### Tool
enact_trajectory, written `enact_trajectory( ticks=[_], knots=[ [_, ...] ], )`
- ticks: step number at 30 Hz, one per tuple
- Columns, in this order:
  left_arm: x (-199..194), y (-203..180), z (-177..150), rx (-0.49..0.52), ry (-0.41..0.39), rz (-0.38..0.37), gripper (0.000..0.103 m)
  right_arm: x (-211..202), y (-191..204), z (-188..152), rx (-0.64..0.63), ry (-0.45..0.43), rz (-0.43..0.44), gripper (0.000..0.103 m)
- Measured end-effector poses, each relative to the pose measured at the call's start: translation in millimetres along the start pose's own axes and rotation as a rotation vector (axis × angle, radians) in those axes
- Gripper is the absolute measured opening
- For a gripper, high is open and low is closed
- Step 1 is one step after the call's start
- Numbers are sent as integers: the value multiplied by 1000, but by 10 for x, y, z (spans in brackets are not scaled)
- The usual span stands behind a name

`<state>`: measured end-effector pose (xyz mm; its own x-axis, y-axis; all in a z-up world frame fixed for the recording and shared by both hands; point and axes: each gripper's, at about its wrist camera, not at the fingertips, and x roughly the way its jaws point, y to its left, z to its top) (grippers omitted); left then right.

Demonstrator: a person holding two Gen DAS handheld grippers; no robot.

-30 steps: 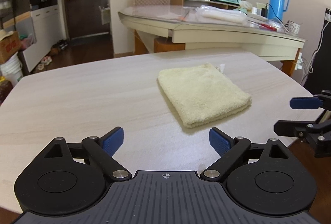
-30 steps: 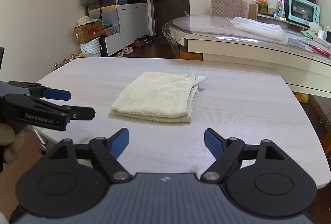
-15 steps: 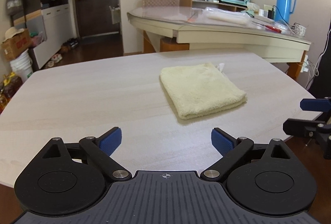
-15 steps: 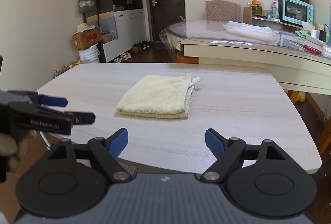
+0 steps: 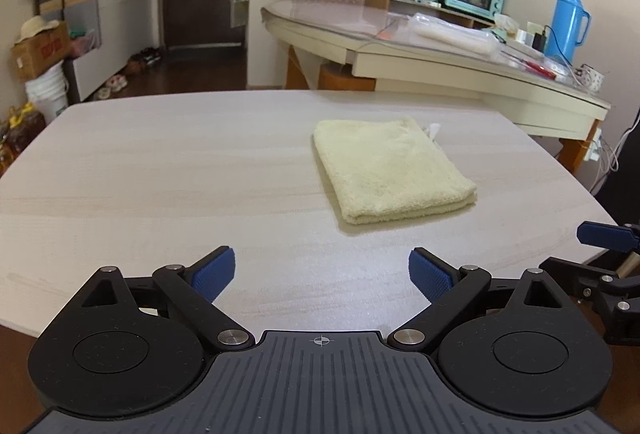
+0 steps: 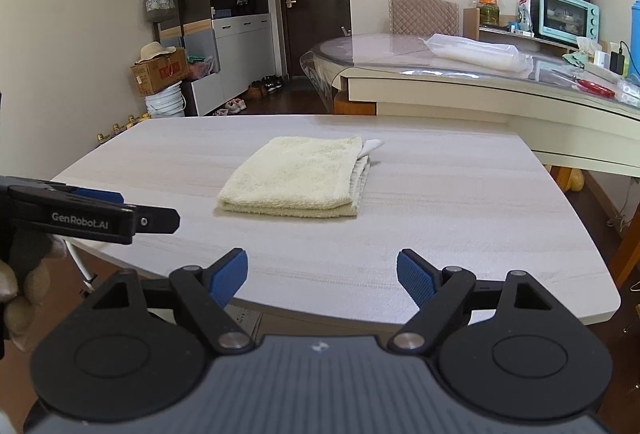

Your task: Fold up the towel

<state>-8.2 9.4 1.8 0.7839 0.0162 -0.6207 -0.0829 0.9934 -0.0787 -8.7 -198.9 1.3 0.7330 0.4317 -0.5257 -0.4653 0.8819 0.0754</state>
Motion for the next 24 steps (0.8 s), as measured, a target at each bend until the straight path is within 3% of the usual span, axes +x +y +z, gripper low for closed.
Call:
enact_trajectory(
  ticks=[13, 24],
  knots=[
    [71, -35, 29, -10, 23, 16, 102, 21, 24, 28, -15, 2, -7, 84],
    [0, 20, 102, -59, -36, 16, 103, -21, 34, 80, -33, -6, -11, 84]
  ],
)
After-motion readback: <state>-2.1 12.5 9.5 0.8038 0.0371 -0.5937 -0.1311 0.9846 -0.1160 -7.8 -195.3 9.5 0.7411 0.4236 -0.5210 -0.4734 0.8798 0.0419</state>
